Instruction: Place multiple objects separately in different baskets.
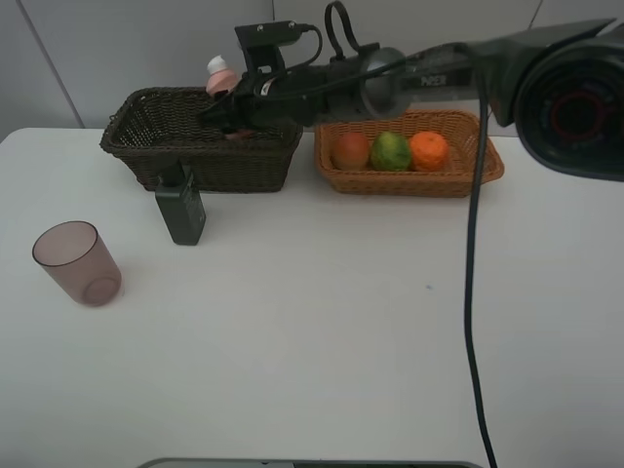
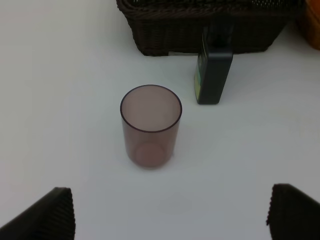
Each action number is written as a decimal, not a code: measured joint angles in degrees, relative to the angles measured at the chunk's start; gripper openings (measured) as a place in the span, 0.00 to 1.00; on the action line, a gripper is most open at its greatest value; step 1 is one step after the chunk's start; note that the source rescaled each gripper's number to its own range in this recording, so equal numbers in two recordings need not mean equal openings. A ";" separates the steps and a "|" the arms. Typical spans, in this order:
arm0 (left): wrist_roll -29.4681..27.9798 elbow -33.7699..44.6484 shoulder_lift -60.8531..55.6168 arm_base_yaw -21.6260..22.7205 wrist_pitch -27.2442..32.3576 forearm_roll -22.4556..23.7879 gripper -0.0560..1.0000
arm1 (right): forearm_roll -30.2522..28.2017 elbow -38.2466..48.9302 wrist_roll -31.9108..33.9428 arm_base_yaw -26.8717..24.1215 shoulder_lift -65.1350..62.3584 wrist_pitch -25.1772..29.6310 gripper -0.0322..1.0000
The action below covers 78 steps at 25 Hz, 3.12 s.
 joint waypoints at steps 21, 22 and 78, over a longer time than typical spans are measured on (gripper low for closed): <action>0.00 0.00 0.00 0.00 0.00 0.00 0.99 | 0.11 -0.05 0.56 -0.45 -6.59 13.52 0.96; 0.00 0.00 0.00 0.00 0.00 0.00 0.99 | 0.11 -0.05 1.17 -0.63 -7.43 17.00 0.96; 0.00 0.00 0.00 0.00 0.00 0.00 0.99 | -11.91 57.58 19.41 -34.13 -108.36 61.03 0.96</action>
